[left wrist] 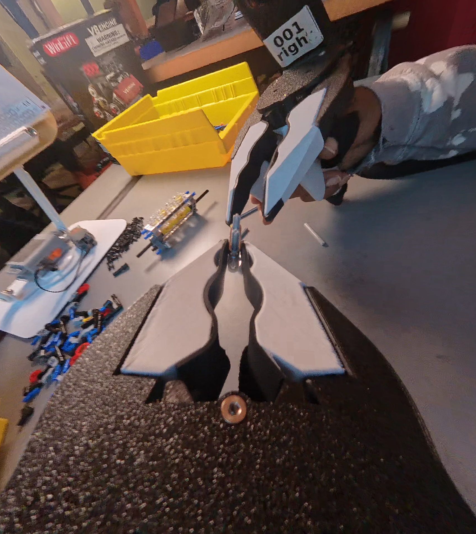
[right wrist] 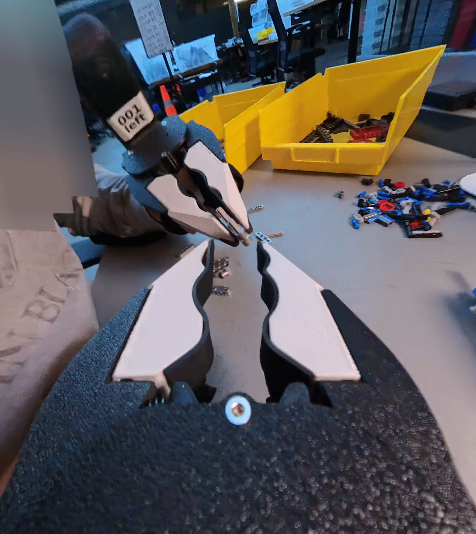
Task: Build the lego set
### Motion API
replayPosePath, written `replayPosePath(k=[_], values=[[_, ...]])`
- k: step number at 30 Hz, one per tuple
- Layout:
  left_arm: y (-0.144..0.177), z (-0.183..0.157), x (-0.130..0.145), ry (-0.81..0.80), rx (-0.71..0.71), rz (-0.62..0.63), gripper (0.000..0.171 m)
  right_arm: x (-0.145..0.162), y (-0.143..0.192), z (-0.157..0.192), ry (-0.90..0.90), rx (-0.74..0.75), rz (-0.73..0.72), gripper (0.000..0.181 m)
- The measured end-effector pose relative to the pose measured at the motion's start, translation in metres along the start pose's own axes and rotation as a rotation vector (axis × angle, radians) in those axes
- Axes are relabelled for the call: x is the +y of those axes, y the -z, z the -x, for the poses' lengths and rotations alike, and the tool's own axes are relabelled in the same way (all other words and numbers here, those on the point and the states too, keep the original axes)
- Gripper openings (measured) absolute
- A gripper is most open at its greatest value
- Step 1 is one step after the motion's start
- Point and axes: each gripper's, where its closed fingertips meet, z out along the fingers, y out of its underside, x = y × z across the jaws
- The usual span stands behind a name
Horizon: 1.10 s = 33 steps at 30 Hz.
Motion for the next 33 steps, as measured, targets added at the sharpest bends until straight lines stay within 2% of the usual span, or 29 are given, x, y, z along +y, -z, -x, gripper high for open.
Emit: replayPosePath(k=[6,11,14,19,23,29,31,33], values=[[-0.001,-0.001,-0.002,-0.301,-0.129,0.033,0.006,-0.004,-0.005,0.001,-0.220,-0.063,-0.059,0.029],[-0.001,-0.005,-0.008,-0.437,-0.169,0.031,0.007,0.001,-0.008,0.009,-0.228,-0.108,-0.029,0.022],[0.002,-0.004,-0.013,-0.525,-0.215,0.023,0.007,-0.007,-0.007,0.014,-0.189,-0.119,-0.074,0.018],[0.002,-0.004,-0.012,-0.572,-0.236,0.039,0.007,-0.010,-0.007,0.015,-0.222,-0.130,-0.086,0.029],[-0.001,-0.003,-0.006,-0.597,-0.242,0.077,0.006,-0.005,-0.011,0.011,-0.217,-0.086,-0.058,0.023],[-0.002,-0.003,-0.001,-0.538,-0.209,0.074,0.007,-0.003,-0.008,0.005,-0.202,-0.067,-0.045,0.022],[-0.001,-0.003,0.002,-0.387,-0.142,0.055,0.007,-0.002,-0.005,0.004,-0.158,-0.050,-0.034,0.022],[0.000,-0.004,0.005,-0.132,-0.029,0.021,0.008,-0.004,-0.001,0.000,-0.108,-0.015,-0.033,0.022]])
